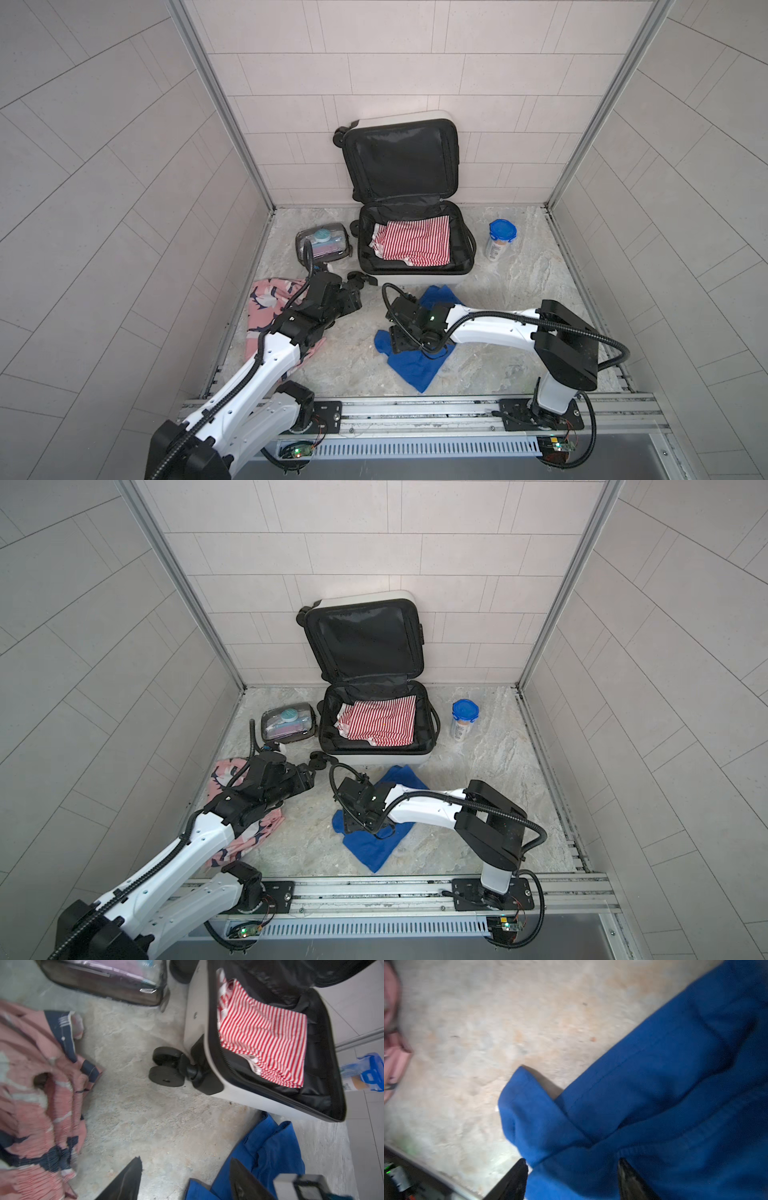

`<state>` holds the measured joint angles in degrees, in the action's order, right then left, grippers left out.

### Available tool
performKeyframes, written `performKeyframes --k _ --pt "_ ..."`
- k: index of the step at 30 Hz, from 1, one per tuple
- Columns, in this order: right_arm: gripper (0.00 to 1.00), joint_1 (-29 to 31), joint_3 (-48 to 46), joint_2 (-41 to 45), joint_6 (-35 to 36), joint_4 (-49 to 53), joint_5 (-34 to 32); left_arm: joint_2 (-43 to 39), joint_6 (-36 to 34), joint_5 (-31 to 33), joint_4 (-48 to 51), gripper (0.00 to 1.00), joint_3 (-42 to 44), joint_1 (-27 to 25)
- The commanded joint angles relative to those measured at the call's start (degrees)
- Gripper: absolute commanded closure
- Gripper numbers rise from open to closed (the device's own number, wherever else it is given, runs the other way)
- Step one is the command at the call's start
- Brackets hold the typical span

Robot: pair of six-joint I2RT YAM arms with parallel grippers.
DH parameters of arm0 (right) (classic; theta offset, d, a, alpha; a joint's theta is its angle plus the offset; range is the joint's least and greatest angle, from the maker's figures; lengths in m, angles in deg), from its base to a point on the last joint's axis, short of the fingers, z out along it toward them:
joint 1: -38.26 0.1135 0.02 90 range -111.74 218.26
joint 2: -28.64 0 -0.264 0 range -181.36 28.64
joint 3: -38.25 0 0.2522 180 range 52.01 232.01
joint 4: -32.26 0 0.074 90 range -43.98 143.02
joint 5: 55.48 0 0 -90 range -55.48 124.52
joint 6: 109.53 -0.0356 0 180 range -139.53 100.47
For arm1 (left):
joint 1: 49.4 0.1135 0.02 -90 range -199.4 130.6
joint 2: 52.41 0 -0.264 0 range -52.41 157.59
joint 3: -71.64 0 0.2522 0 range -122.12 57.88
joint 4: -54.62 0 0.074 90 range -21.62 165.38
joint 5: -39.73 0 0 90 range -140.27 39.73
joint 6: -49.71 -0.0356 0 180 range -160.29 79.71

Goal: Pack the luggage
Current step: 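Move both grippers down toward the blue shirt on the floor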

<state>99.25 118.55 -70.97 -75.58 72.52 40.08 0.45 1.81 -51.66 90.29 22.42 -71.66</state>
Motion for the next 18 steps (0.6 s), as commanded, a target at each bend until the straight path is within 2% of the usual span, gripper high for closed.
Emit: performKeyframes --k 1,5,9,13,18 --pt "0.29 -0.8 3.2 3.7 3.0 5.8 -2.4 0.2 2.1 -4.6 1.5 0.28 1.1 1.3" --pt "0.28 -3.3 4.8 7.8 8.3 13.2 -6.6 0.7 3.6 -9.9 3.2 0.28 2.2 1.3" --pt "0.27 -11.1 1.8 11.3 13.7 16.5 -8.3 0.2 6.9 -16.4 4.8 0.33 5.1 0.2" --pt "0.27 -21.0 -2.3 14.3 19.4 13.3 -5.1 -3.6 11.0 -16.9 7.2 0.33 6.9 -5.4" --pt "0.26 -28.4 -7.4 15.2 25.5 7.2 -2.1 -3.7 16.7 -17.8 6.8 0.33 8.6 -13.6"
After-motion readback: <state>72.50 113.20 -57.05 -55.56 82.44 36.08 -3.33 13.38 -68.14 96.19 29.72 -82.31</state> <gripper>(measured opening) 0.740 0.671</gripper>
